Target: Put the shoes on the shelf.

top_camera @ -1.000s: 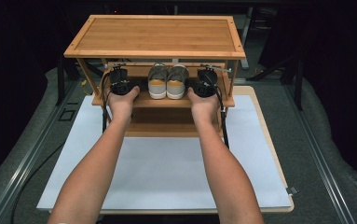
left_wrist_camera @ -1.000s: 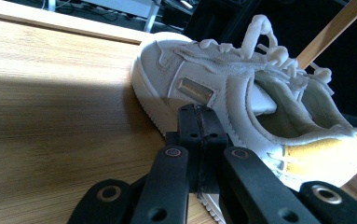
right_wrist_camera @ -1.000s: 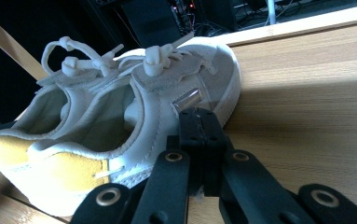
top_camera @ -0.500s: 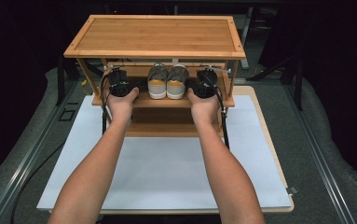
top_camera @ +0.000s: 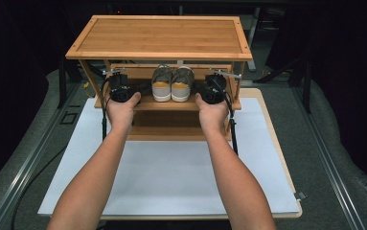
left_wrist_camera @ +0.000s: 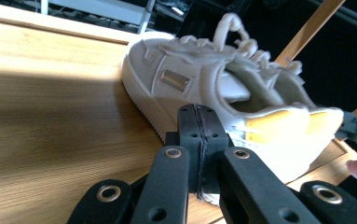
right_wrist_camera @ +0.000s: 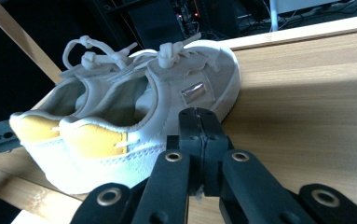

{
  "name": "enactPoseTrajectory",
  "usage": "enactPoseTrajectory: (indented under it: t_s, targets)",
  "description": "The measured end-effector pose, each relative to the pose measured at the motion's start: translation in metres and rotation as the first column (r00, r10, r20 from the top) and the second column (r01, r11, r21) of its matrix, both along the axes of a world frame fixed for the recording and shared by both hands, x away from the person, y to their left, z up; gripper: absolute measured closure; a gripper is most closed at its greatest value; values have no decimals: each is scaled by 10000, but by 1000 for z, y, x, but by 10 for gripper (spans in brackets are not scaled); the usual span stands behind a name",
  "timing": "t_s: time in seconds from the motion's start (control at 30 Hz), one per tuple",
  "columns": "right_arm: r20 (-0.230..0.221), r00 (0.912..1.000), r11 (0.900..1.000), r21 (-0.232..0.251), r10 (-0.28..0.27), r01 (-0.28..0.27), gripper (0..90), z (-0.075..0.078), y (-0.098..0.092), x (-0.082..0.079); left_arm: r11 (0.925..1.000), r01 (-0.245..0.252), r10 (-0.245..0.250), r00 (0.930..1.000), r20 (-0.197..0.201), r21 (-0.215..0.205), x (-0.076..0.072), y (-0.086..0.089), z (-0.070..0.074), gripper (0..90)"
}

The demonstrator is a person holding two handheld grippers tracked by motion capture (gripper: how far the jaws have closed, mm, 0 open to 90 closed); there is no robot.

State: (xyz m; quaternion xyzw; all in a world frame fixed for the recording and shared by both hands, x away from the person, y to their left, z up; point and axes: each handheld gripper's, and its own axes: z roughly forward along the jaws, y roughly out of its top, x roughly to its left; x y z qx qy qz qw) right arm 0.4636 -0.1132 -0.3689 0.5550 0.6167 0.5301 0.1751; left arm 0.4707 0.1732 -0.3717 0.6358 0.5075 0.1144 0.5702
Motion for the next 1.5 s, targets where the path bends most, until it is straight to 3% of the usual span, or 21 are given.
enactPoseTrajectory:
  t_s: [0.17, 0.23, 0.27, 0.43, 0.73, 0.83, 0.97, 1.0, 1.07, 1.13, 1.3, 1.5]
  targets:
    - [321, 9994, 9999, -11, 111, -110, 900, 4, 0, -7, 9996, 152, -156, 9998, 152, 252, -7, 1, 1, 900]
    - [273, 9996, 9997, -237, 94, -88, 900, 7, 0, -12, 9995, 214, -218, 9996, 167, 230, -11, 1, 1, 900]
    - [449, 9987, 9997, -99, 230, -226, 900, 8, 0, -13, 9995, 222, -226, 9996, 188, 244, -12, 2, 1, 900]
    - [507, 9978, 9987, -288, 427, -412, 900, 16, -4, -26, 9983, 411, -427, 9984, 366, 418, -23, 6, 6, 900]
    - [854, 9930, 9967, -57, 813, -811, 900, 11, -13, -55, 9943, 976, -1004, 9925, 697, 429, -53, 17, 8, 900]
    - [851, 9922, 9956, -267, 913, -893, 900, 8, -16, -67, 9933, 1101, -1125, 9906, 784, 344, -63, 20, 4, 900]
    - [1025, 9877, 9922, -525, 1179, -1130, 900, 2, -18, -83, 9881, 1419, -1470, 9849, 913, 600, -79, 23, -6, 900]
    - [1020, 9869, 9895, -857, 1253, -1167, 900, -1, -19, -89, 9867, 1460, -1522, 9841, 920, 709, -82, 23, -8, 900]
    - [1037, 9853, 9868, -1027, 1357, -1251, 900, -7, -21, -96, 9845, 1556, -1627, 9826, 900, 804, -90, 27, -16, 900]
    - [1030, 9855, 9863, -1087, 1351, -1239, 900, -14, -24, -102, 9829, 1587, -1665, 9826, 823, 933, -96, 31, -23, 900]
    - [949, 9865, 9821, -1460, 1333, -1186, 900, -28, -31, -115, 9838, 1599, -1650, 9844, 614, 814, -111, 44, -43, 900]
    - [844, 9860, 9733, -1923, 1440, -1257, 900, -54, -33, -139, 9788, 1560, -1620, 9862, 354, 1330, -129, 54, -68, 900]
